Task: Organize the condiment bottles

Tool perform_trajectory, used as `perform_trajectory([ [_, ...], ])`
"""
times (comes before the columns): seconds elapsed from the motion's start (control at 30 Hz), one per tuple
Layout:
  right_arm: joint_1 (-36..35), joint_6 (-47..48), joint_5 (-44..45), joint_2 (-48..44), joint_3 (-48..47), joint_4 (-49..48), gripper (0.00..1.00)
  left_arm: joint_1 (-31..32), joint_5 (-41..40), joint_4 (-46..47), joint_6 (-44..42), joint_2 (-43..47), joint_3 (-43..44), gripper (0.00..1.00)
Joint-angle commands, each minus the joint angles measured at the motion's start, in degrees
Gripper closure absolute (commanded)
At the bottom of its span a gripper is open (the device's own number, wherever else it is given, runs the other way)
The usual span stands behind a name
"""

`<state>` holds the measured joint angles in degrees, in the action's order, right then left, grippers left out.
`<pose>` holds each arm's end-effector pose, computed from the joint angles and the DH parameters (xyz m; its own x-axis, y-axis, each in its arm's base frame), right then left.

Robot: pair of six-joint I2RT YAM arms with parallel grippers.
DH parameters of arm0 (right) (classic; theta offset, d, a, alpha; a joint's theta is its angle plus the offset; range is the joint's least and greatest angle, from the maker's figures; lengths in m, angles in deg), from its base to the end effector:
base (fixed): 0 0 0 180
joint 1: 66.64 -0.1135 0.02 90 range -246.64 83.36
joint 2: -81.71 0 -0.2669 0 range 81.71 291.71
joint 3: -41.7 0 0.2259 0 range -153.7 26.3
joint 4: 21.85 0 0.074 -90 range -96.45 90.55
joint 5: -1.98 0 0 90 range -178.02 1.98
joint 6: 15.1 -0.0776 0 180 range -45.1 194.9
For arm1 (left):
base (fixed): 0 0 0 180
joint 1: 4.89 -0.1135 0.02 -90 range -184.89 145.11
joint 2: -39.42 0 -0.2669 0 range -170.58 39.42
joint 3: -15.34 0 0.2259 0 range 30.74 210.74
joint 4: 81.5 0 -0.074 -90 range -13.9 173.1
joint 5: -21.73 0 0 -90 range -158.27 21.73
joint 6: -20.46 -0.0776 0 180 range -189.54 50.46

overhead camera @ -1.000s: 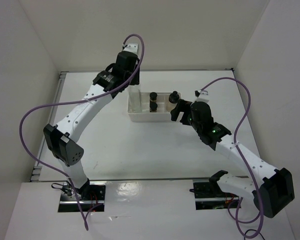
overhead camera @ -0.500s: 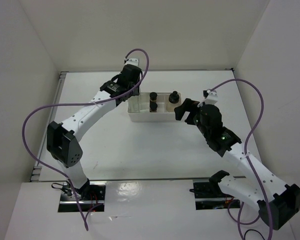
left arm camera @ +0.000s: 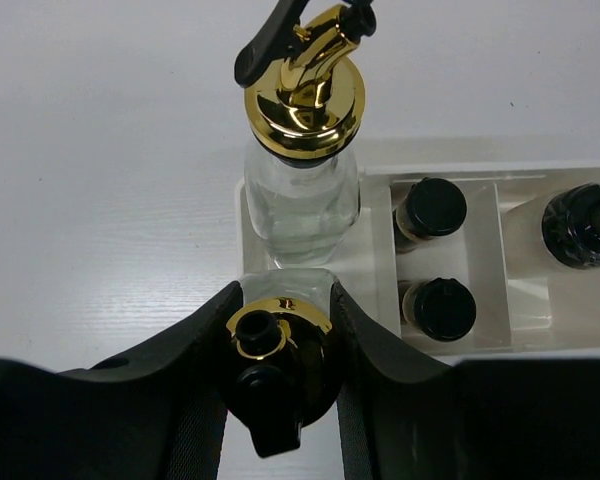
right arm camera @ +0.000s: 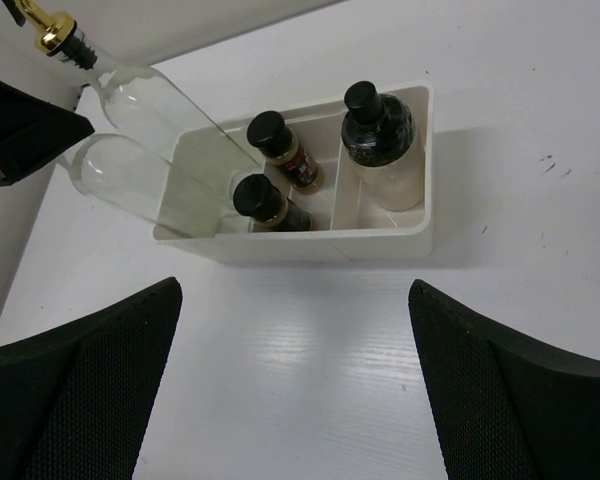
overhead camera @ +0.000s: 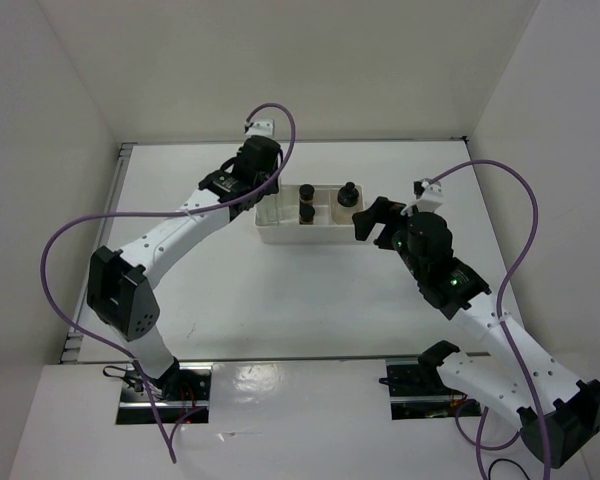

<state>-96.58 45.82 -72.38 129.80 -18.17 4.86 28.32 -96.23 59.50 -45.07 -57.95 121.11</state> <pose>0.1894 0.0850 0.3199 -0.3190 0.3564 -0.8782 -0.1142 0.9054 0.4089 0.3549 -0.1889 0.3386 -0.4482 -0.1439 -0.8823 -0.0434 0.9893 -0.1393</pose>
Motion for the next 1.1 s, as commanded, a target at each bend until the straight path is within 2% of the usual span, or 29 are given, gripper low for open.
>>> perform_trajectory([
  [0.0, 0.4, 0.6, -1.57, -1.07, -0.36, -2.08, 0.02, 0.27, -1.82, 1.89, 2.59, 2.62, -0.98, 0.74],
  [0.1, 0.4, 2.09, -2.1, -1.07, -0.36, -2.08, 0.02, 0.27, -1.83, 1.89, 3.22, 3.14, -1.6, 0.65],
  [0.13, 0.4, 2.1, -2.1, -1.07, -0.97, -2.08, 0.02, 0.27, -1.83, 1.89, 3.22, 3.14, -2.21, 0.56],
  [0.2, 0.4, 2.8, -2.1, -0.55, -1.67, -2.08, 0.02, 0.27, -1.83, 1.89, 3.22, 3.67, -2.21, 0.48],
  [0.23, 0.4, 3.41, -2.1, -0.03, -1.67, -1.47, 0.02, 0.27, -1.22, 1.89, 3.22, 3.67, -2.21, 0.36],
  [0.27, 0.4, 4.03, -2.1, 0.5, -2.2, -1.47, 0.02, 0.27, -1.21, 1.89, 2.69, 4.19, -2.21, 0.32],
  [0.37, 0.4, 5.26, -3.33, 1.56, -3.25, -0.95, 0.02, 0.27, -1.21, 1.89, 2.69, 4.72, -2.21, 0.23],
  [0.47, 0.4, 6.49, -4.12, 2.09, -4.31, -0.94, 0.02, 0.27, -0.16, 1.89, 1.64, 5.33, -2.21, 0.19],
  [0.5, 0.4, 7.01, -4.82, 2.09, -4.31, -0.94, 0.02, 0.27, -0.16, 1.89, 1.63, 5.34, -2.21, 0.13],
  [0.63, 0.4, 8.07, -5.36, 2.09, -4.83, -0.94, 0.02, 0.27, 0.37, 1.18, 1.63, 6.65, -1.6, 0.02],
  [0.87, 0.4, 9.99, -7.02, 2.09, -4.84, -0.94, 0.02, 0.27, 2.3, -2.58, 1.11, 9.56, 1.47, 0.0],
  [1.07, 0.4, 12.81, -7.64, 4.11, -8.44, -0.24, 0.02, 0.27, 8.53, -6.46, -0.29, 16.14, 2.71, 0.0],
])
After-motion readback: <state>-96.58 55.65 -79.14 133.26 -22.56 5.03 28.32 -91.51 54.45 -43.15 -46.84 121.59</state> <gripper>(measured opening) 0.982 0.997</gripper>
